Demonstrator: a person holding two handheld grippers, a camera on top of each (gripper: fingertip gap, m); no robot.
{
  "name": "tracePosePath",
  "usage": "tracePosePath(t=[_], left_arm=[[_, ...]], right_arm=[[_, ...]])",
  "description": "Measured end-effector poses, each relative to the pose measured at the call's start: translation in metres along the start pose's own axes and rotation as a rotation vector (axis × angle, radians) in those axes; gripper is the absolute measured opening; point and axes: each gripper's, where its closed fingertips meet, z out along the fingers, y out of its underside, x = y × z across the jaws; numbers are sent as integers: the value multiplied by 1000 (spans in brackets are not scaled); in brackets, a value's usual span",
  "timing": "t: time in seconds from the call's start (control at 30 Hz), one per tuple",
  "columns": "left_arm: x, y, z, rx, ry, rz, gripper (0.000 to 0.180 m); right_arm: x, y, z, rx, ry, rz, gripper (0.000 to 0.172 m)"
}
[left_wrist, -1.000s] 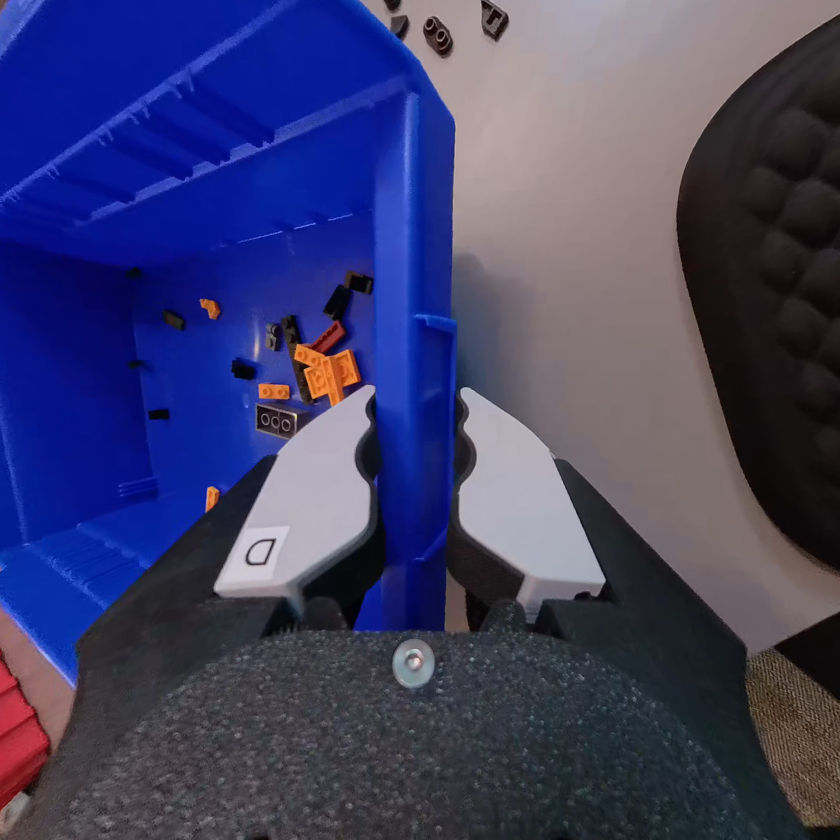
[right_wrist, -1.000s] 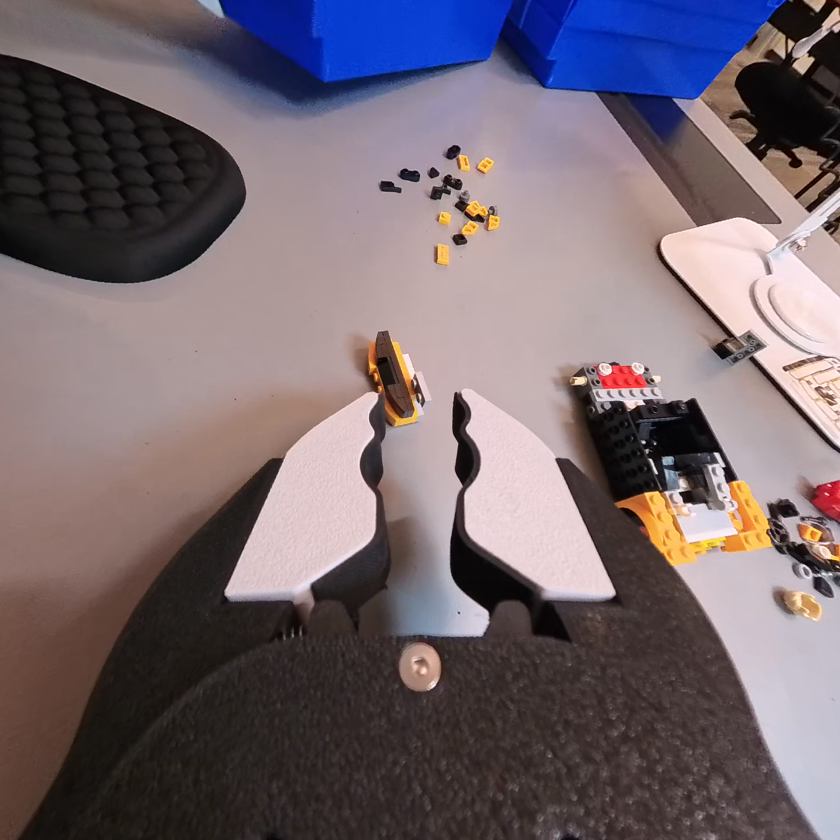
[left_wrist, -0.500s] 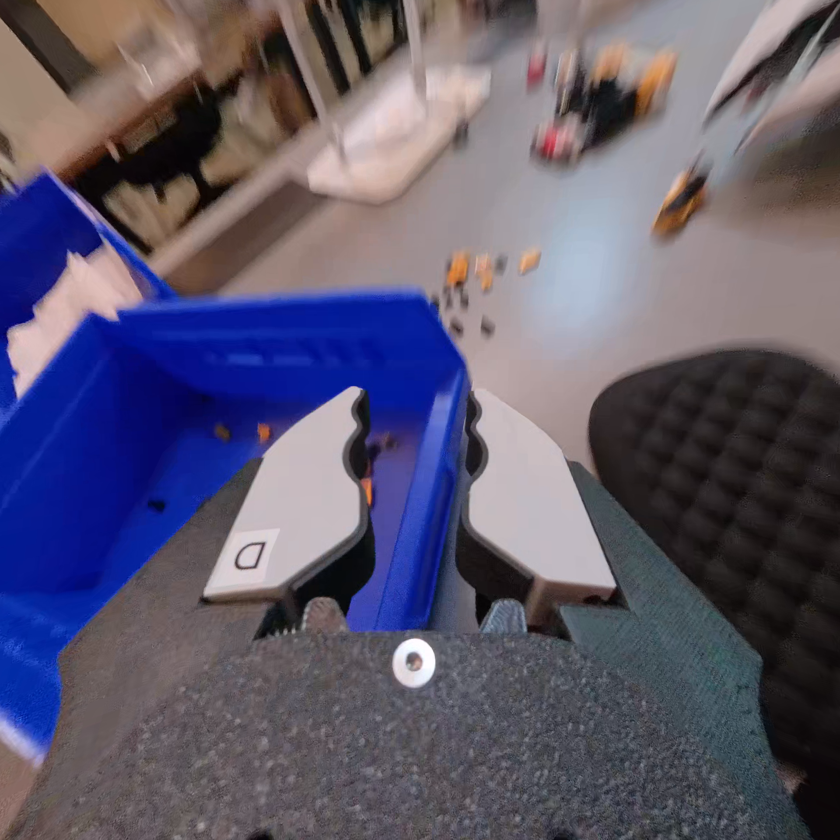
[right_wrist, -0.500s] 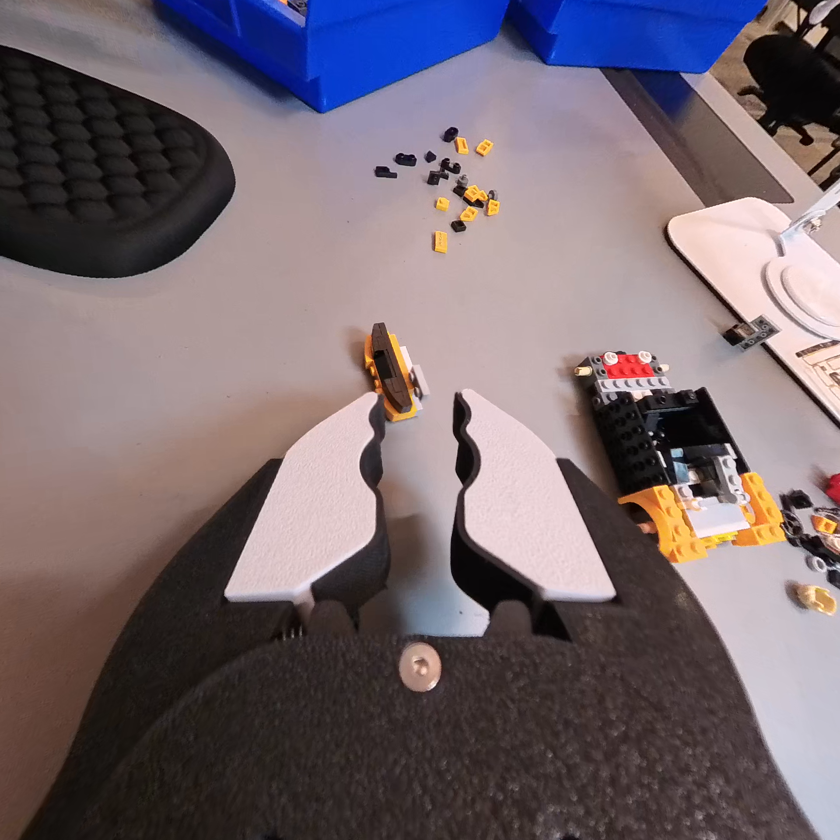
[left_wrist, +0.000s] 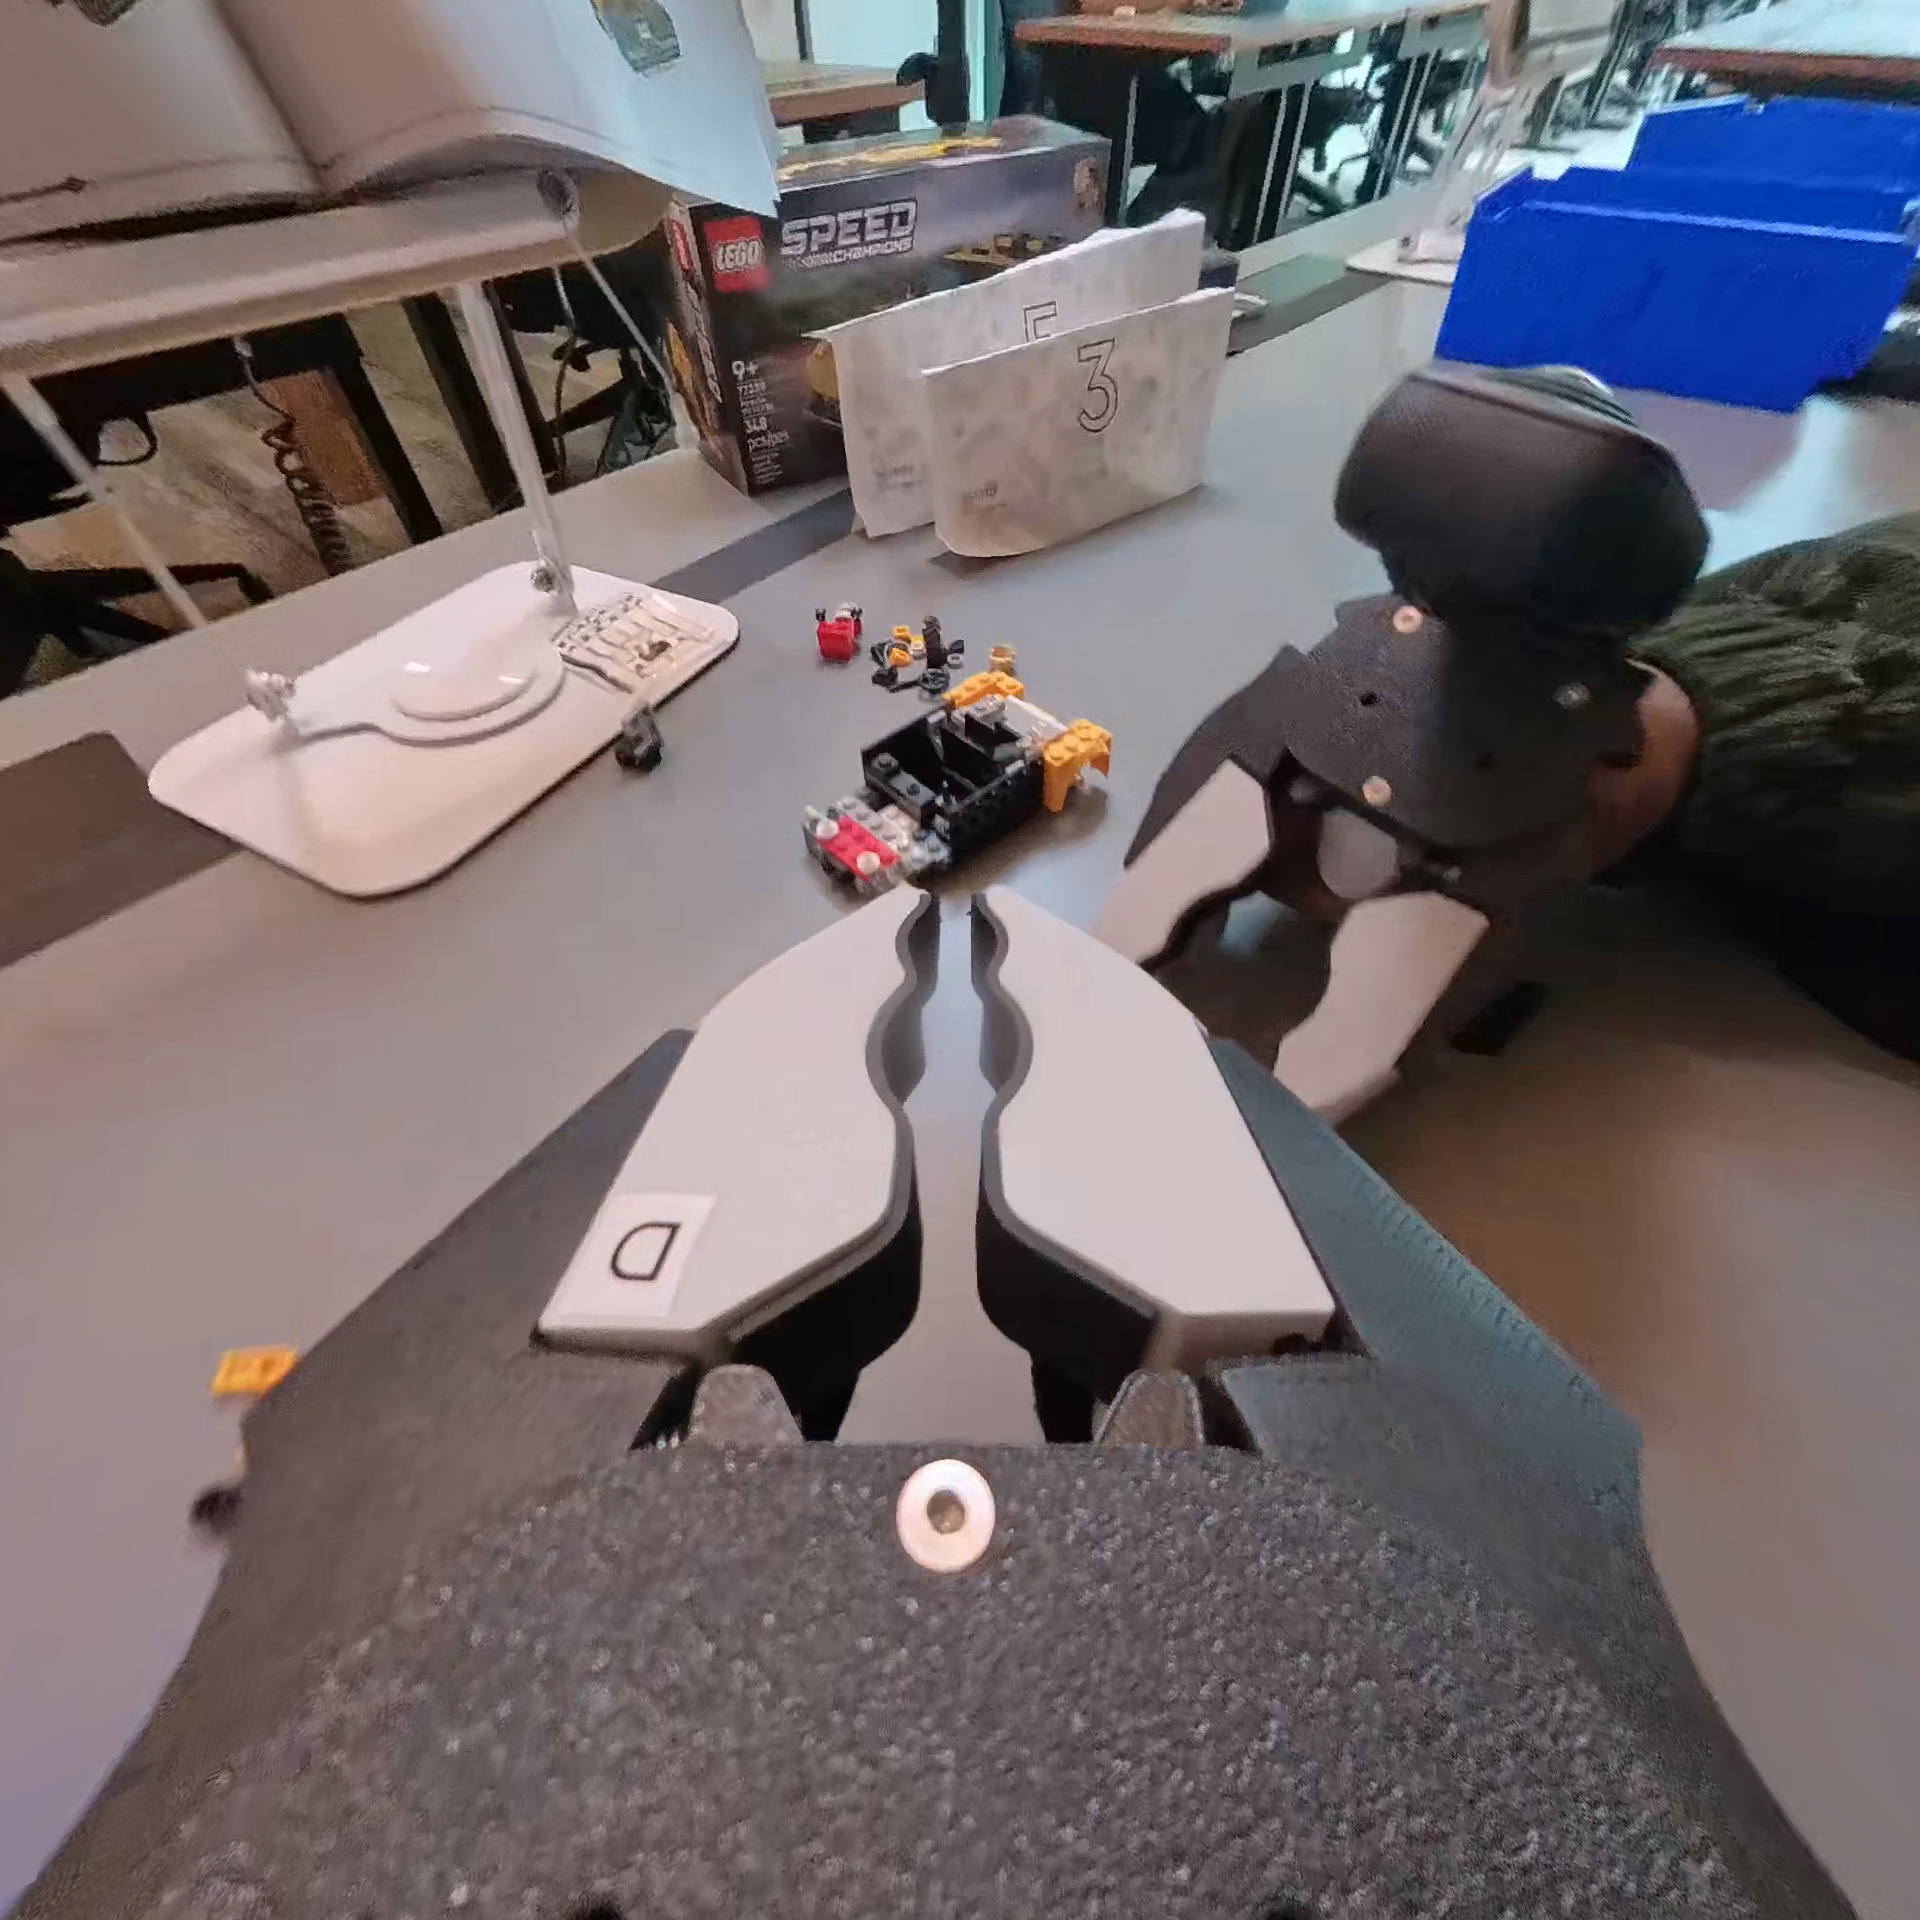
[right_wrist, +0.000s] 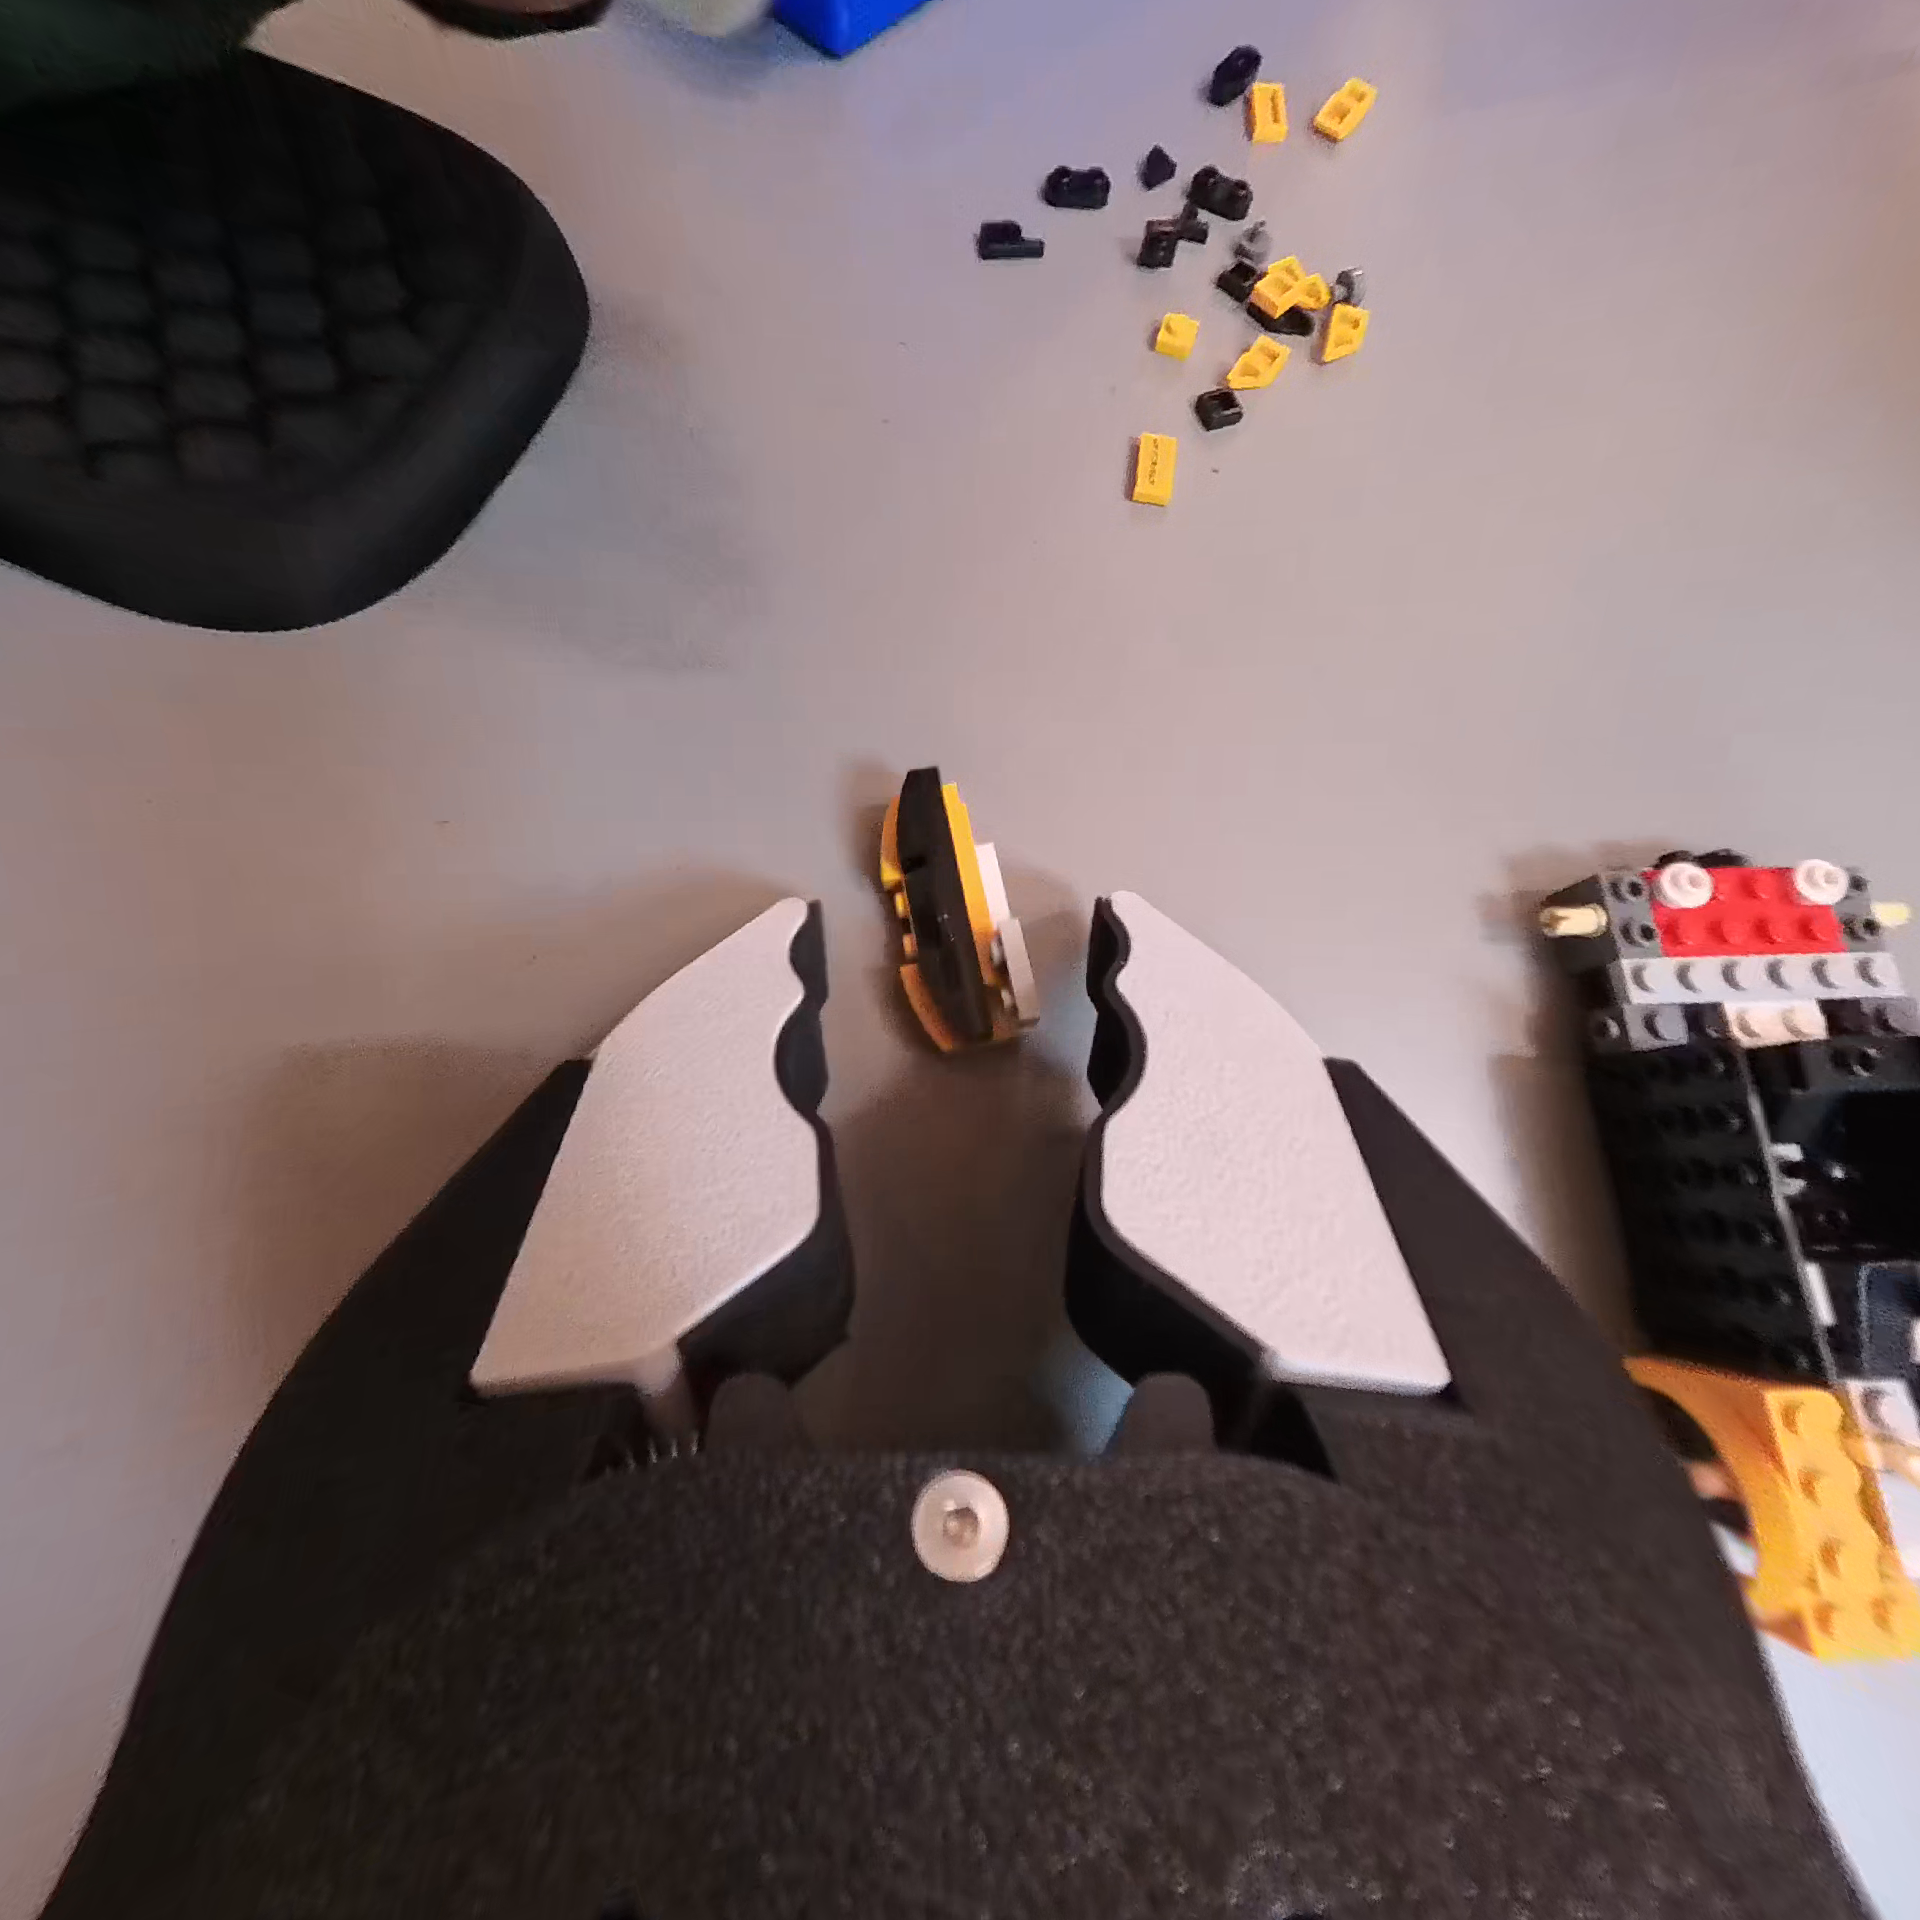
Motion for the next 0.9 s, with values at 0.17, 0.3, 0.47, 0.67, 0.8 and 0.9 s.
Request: tracePosePath(t=[0.17,0.3,0.47,0.67,0.8,0.9], left_arm=[[-6,-10,36,37,21,-27,5],[-4,8,33,25,53,-39,5],[9,22,30,-15,182,-101,24],[45,21,32,-13,384,-152,33],[60,26,34,-45,487,-207,27],[62,34,34,-80,509,-212,25]], right_arm=[[4,0,4,-37,43,-65,21],[4,1,2,-42,77,-119,18],[8,-16,-24,78,123,-147,18],[11,-20,-57,169,239,-220,18],[10,-24,-62,225,270,-232,18],[12,-27,-64,246,281,-227,18]])
